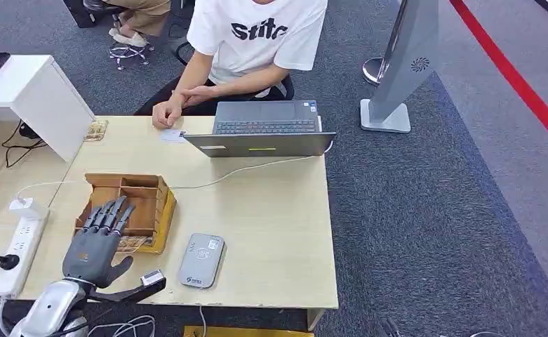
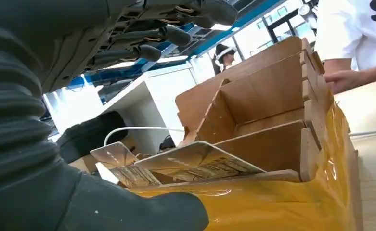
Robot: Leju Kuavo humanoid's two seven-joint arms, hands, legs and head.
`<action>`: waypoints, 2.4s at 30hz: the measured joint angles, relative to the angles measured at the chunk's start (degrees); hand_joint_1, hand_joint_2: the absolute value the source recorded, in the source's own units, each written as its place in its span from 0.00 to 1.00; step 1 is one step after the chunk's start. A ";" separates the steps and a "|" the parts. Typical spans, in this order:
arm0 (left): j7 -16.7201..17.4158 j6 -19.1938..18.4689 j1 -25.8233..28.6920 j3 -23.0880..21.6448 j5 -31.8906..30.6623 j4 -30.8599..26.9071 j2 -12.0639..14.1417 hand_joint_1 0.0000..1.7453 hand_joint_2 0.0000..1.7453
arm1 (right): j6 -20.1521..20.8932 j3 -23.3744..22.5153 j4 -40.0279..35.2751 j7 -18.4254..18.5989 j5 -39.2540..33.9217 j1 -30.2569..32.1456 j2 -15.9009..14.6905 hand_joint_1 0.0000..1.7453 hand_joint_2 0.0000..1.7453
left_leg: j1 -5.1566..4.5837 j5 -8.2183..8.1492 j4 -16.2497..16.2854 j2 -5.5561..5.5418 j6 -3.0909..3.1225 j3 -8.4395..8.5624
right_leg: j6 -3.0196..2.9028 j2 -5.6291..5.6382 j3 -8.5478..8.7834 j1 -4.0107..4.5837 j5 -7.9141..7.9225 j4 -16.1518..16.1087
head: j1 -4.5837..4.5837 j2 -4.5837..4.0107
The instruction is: Pass the card to the sensor for recognition and then transmit it.
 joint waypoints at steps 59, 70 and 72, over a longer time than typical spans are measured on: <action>0.96 -2.80 -0.63 0.00 1.41 -1.37 -1.62 1.00 1.00 | -1.01 0.55 0.26 0.17 -1.14 0.20 -0.44 0.00 1.00 | 0.00 0.00 0.01 0.00 0.00 0.02 | 0.00 0.01 -0.03 0.00 0.00 0.00 | -0.02 0.00; 1.31 -1.49 -5.96 0.00 3.78 -7.17 -1.57 1.00 1.00 | -1.07 1.23 0.20 0.46 -1.11 0.33 -0.55 0.00 1.00 | 0.00 0.03 0.01 -0.02 0.01 0.04 | -0.02 -0.01 0.00 0.01 0.02 0.00 | -0.04 0.00; 1.86 -0.81 -8.33 0.00 4.72 -8.22 -1.29 1.00 1.00 | -1.07 1.38 0.20 0.52 -1.09 0.26 -0.66 0.00 1.00 | 0.01 0.06 0.02 -0.10 -0.01 -0.02 | -0.02 -0.11 -0.01 0.02 0.02 0.00 | 0.05 0.00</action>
